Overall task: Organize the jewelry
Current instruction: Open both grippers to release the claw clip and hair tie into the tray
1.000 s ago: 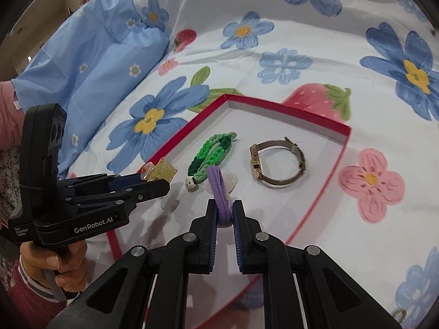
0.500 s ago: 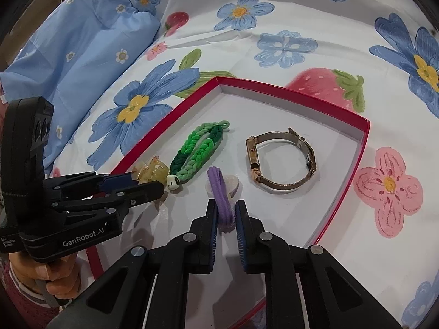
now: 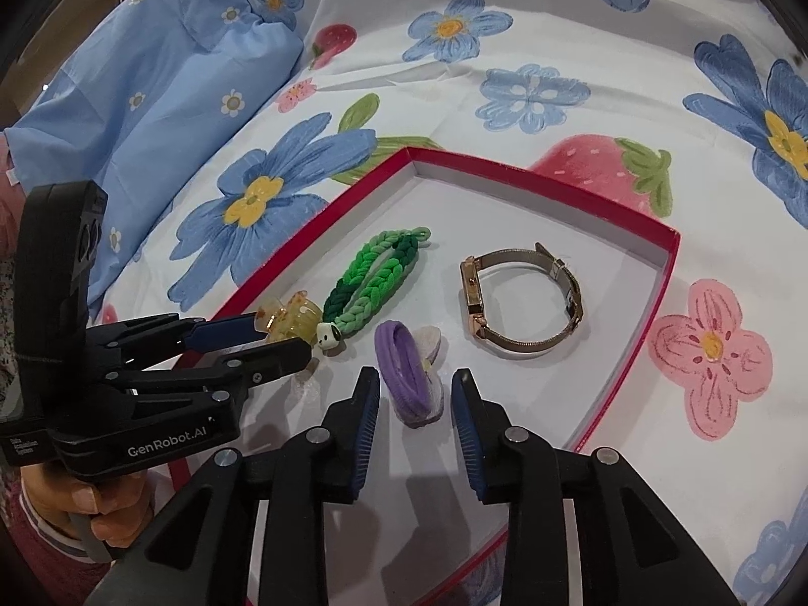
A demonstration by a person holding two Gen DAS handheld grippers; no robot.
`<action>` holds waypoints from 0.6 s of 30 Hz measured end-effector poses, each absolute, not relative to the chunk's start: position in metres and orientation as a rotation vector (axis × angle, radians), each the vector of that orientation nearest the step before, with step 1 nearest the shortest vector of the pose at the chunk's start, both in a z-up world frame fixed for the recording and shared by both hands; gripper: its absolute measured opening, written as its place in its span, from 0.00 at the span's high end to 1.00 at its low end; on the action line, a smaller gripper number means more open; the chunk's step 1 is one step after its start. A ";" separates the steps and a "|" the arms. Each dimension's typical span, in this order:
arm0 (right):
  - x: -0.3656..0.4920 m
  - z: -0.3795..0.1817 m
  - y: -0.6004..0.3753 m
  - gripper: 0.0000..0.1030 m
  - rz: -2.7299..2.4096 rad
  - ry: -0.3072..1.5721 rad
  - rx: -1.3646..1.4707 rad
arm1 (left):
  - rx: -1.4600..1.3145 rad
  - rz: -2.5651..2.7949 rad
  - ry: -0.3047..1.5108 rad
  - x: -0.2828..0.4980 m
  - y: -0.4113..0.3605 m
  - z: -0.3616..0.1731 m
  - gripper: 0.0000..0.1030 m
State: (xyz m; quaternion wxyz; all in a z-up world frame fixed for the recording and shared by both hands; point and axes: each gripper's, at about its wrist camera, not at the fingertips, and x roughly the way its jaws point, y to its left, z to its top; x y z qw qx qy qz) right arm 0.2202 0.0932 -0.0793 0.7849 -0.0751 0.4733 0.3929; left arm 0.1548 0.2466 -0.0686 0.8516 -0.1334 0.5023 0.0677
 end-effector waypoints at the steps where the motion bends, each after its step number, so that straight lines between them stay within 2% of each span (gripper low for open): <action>1: 0.220 -0.077 0.092 0.68 0.849 1.018 -0.156 | -0.282 0.145 1.052 0.152 0.246 -0.066 0.52; 4: 0.215 -0.068 0.084 0.68 0.860 1.003 -0.129 | -0.297 0.150 1.039 0.146 0.245 -0.059 0.48; 10: 0.203 -0.049 0.059 0.68 0.855 0.967 -0.079 | -0.344 0.145 0.992 0.129 0.239 -0.041 0.47; 18: 0.188 -0.033 0.015 0.64 0.809 0.935 -0.022 | -0.348 0.123 0.953 0.112 0.215 -0.024 0.43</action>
